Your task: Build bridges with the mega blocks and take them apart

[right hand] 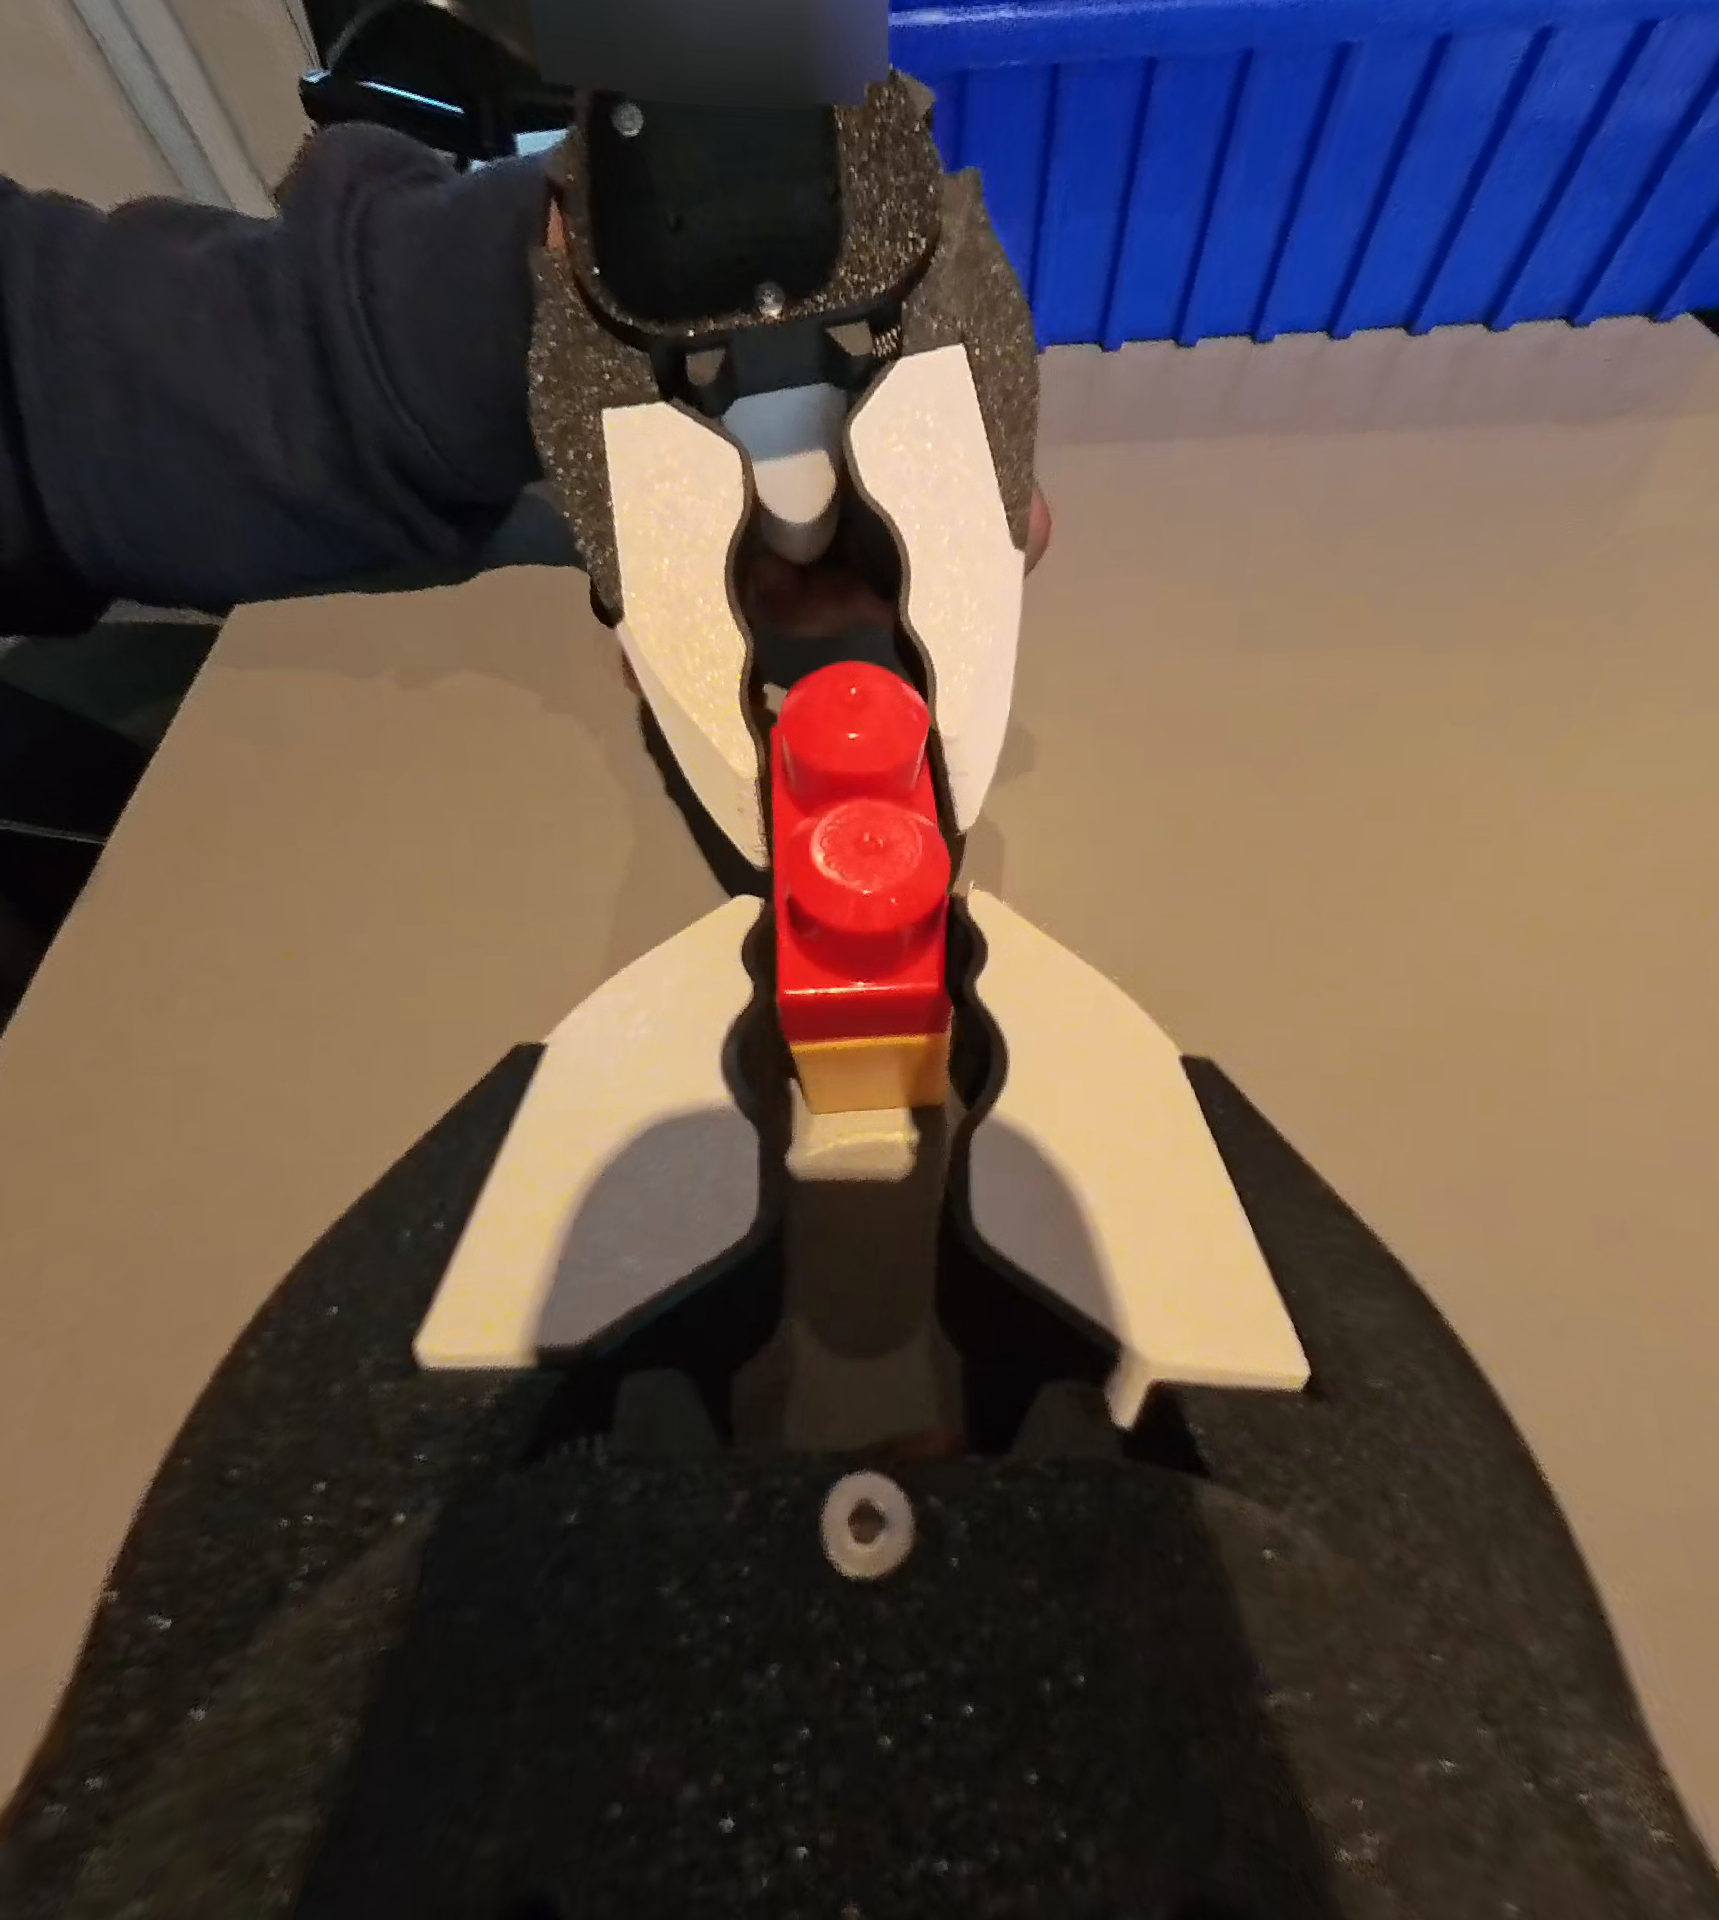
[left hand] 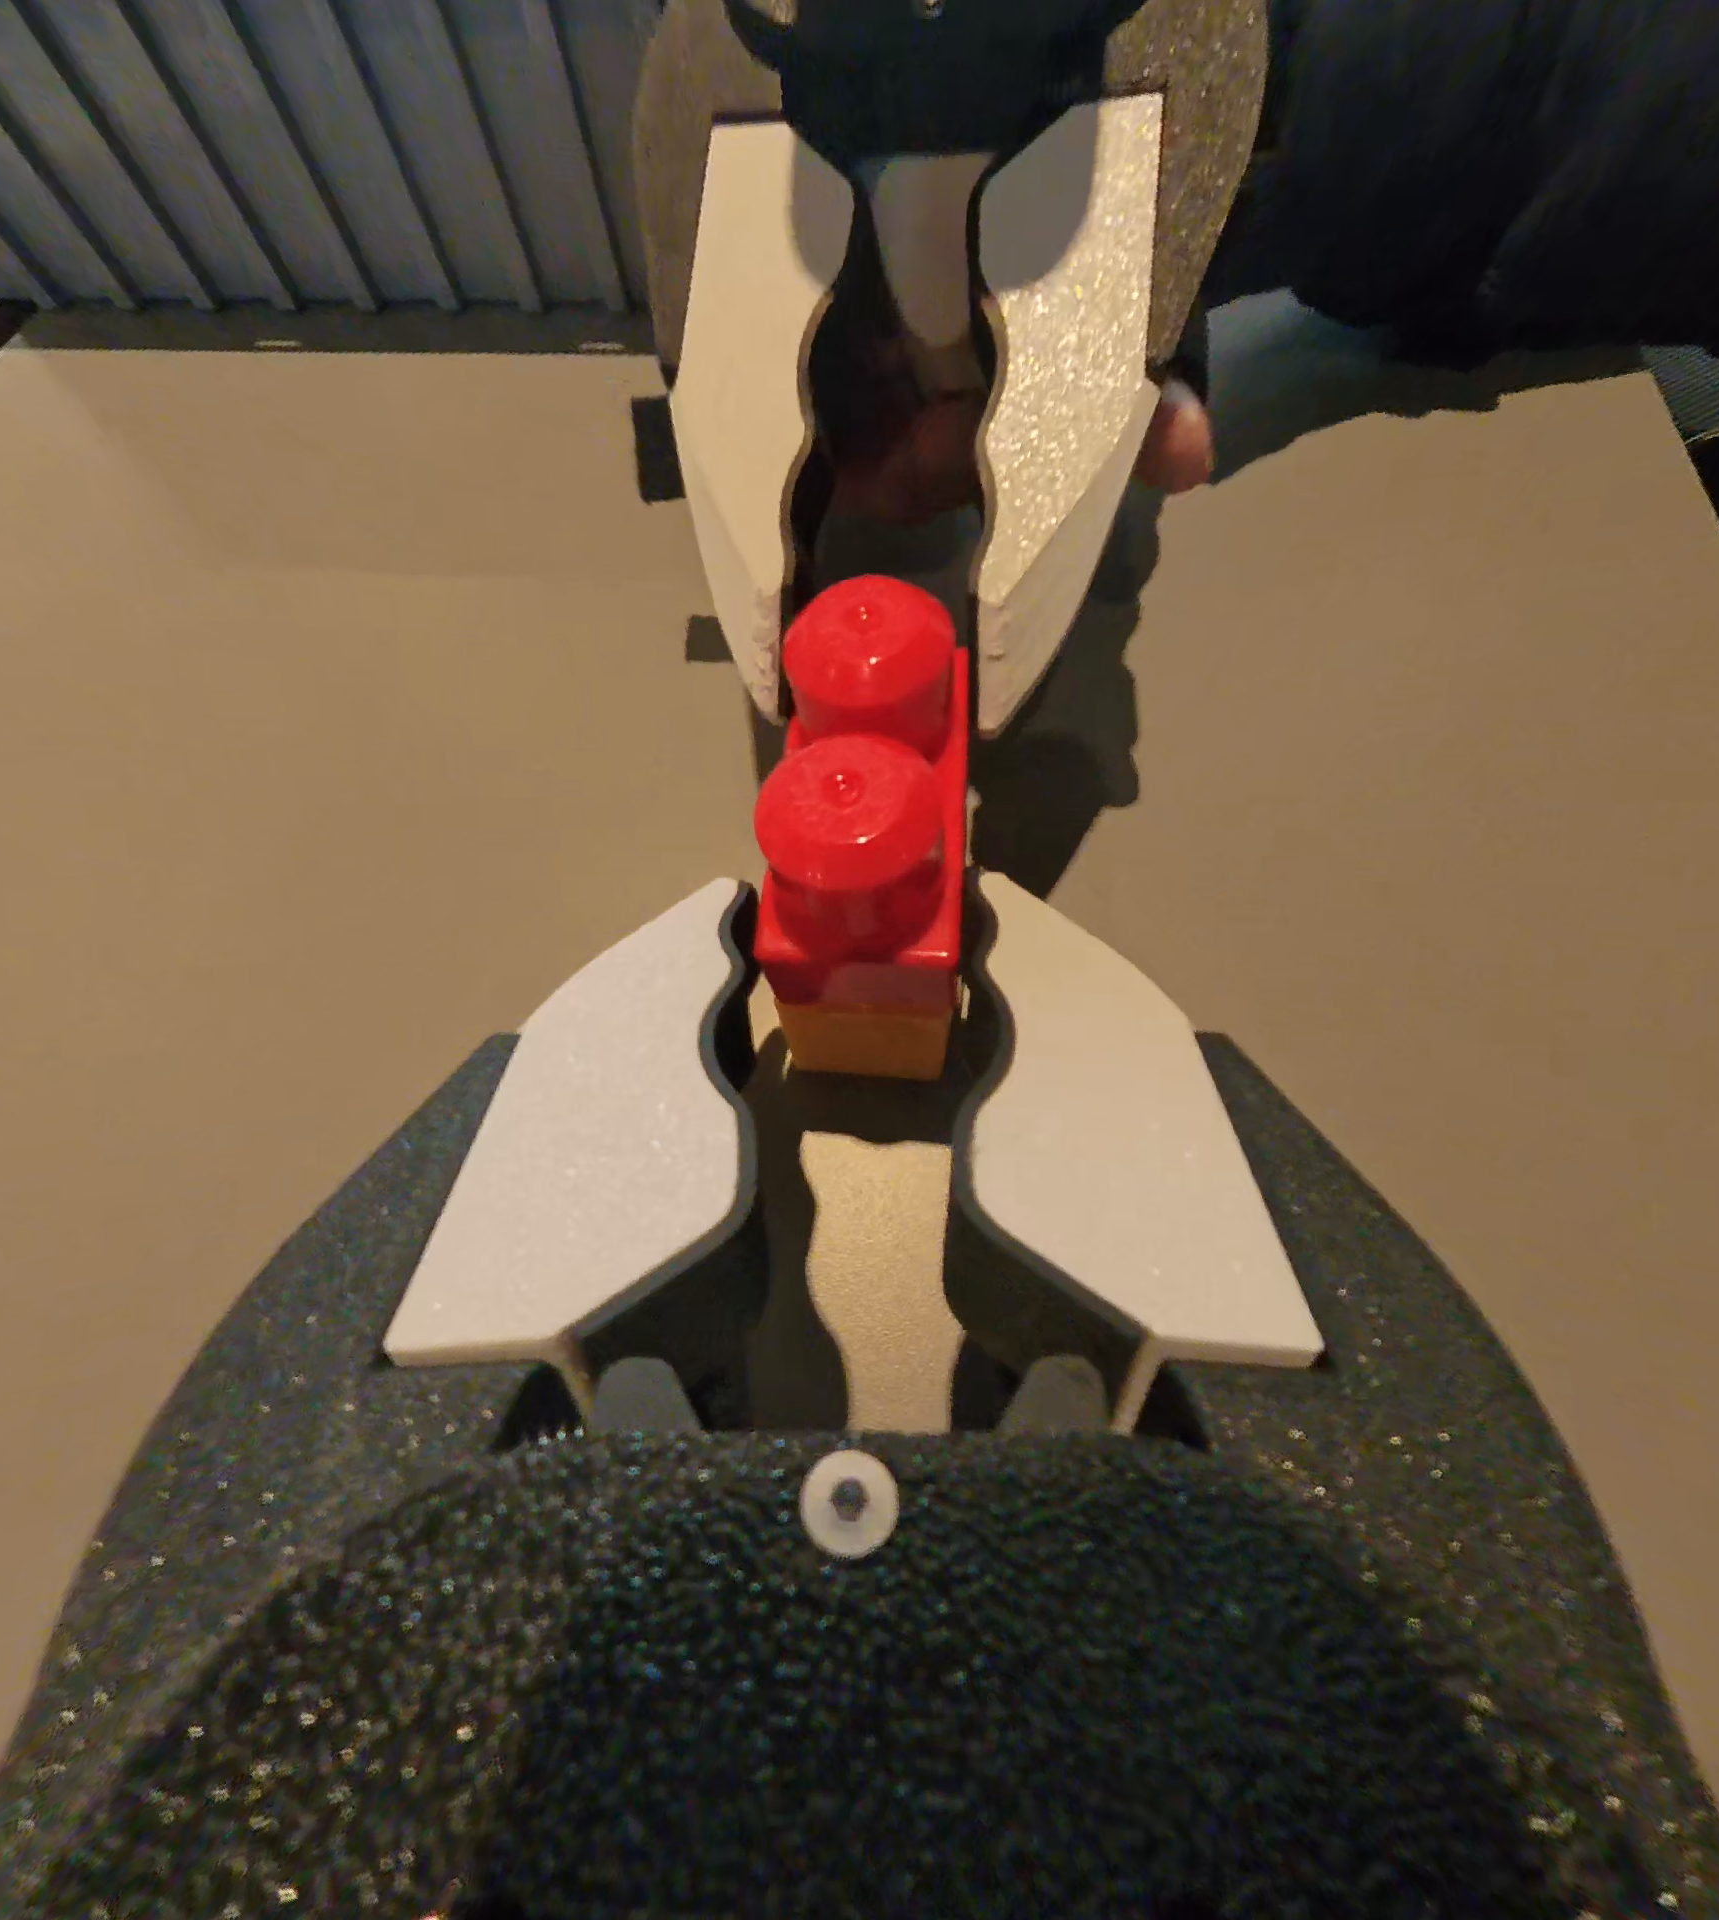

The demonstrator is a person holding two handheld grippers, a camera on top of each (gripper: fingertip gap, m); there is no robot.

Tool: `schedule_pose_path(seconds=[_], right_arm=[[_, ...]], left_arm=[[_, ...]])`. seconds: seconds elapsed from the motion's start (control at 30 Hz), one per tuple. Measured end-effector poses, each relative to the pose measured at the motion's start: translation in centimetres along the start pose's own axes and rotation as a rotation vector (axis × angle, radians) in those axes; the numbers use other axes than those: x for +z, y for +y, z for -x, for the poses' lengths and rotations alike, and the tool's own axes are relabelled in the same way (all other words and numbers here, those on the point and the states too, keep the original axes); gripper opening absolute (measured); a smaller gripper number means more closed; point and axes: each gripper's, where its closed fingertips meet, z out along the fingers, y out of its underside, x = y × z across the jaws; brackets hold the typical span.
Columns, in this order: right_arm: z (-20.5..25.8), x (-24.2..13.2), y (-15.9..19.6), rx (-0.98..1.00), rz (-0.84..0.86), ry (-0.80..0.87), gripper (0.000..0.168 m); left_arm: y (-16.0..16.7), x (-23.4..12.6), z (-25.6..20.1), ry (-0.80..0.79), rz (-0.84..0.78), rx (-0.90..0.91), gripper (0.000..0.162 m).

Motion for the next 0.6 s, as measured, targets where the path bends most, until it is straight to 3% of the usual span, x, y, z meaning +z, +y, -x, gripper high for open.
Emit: schedule_pose_path(seconds=[0.3,0.6], right_arm=[[-0.04,0.16,0.22,0.073,-0.002,-0.009,0.033],[0.07,0.11,0.08,0.002,-0.033,0.037,0.032]], left_arm=[[0.24,0.09,0.01,-0.025,-0.002,0.009,0.037],[0.23,0.02,-0.22,-0.035,-0.023,0.056,0.037]])
